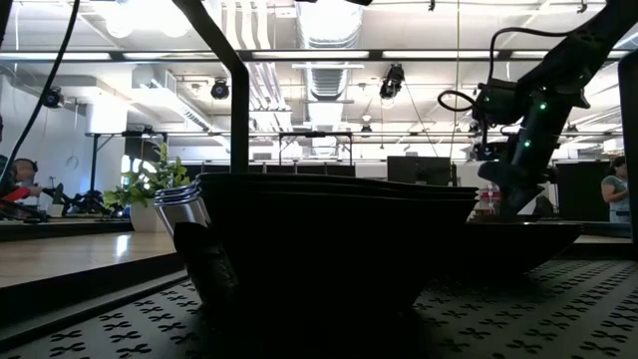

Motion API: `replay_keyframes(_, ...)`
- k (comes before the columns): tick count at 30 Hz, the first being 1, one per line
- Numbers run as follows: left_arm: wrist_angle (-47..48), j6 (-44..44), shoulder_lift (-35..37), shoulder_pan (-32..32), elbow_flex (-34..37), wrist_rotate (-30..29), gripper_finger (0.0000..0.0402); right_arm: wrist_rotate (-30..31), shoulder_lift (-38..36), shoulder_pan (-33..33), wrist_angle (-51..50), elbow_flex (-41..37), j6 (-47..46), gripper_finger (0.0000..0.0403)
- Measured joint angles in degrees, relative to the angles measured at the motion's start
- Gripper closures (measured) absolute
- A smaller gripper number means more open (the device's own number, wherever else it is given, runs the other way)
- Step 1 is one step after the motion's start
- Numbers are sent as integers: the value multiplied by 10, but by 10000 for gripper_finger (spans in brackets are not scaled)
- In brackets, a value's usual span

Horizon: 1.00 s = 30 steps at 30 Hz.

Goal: Pick & Place Mini shaped plates
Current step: Stack the distorted square plate on top of the other distorted square plates on the shelf

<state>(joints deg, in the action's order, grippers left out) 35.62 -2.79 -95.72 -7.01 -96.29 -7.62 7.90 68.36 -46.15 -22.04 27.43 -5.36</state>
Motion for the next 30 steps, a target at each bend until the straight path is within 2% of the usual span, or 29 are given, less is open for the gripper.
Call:
replay_keyframes(3,0,-1,0,0,0,0,339,2,0,0,1,-1,3,387)
replay_keyframes(8,0,-2,0,0,0,0,339,10,0,0,-5,1,28,394)
replay_keyframes(16,0,-1,0,0,0,0,339,12,-4,25,-74,64,35,395)
replay_keyframes(21,2,-1,5,0,0,0,339,13,-4,83,-127,113,30,395)
replay_keyframes(26,9,1,15,0,0,0,339,67,-4,164,-186,167,7,395)
replay_keyframes(30,16,0,26,0,0,-15,339,73,-4,239,-216,203,-10,395)
